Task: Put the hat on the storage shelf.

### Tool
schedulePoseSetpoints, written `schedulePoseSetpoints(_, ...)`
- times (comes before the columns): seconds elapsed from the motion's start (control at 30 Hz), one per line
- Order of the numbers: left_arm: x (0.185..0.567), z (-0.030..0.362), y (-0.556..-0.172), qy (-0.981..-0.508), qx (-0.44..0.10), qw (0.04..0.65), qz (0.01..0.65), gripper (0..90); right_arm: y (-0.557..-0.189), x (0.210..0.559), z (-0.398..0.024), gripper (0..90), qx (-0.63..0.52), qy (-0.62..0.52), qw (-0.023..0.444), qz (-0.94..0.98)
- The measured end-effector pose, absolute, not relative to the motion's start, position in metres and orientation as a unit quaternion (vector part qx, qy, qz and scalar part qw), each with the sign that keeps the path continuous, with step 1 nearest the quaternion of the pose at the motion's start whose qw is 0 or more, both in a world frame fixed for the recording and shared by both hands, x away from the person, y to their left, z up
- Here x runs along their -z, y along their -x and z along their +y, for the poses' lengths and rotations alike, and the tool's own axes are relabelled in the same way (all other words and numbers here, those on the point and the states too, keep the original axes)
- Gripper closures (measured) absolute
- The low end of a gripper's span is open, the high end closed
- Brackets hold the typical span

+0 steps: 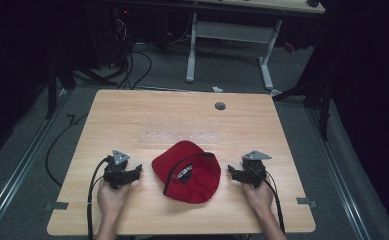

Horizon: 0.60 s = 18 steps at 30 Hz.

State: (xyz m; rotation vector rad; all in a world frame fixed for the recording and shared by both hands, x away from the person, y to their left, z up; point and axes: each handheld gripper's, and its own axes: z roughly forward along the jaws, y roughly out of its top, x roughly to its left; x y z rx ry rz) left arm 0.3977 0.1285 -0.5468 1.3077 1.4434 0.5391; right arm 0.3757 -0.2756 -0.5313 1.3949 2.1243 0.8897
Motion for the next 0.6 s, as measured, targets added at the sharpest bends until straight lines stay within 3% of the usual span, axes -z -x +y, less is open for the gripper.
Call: schedulePoseSetpoints(0.6, 0.5467, 0.1283, -0.3977, -0.548, -0.224, 0.531, 0.606, 33.8, -0.3758, 0.5313, -0.2760, 31.2, -0.322, -0.505, 0.222, 0.769)
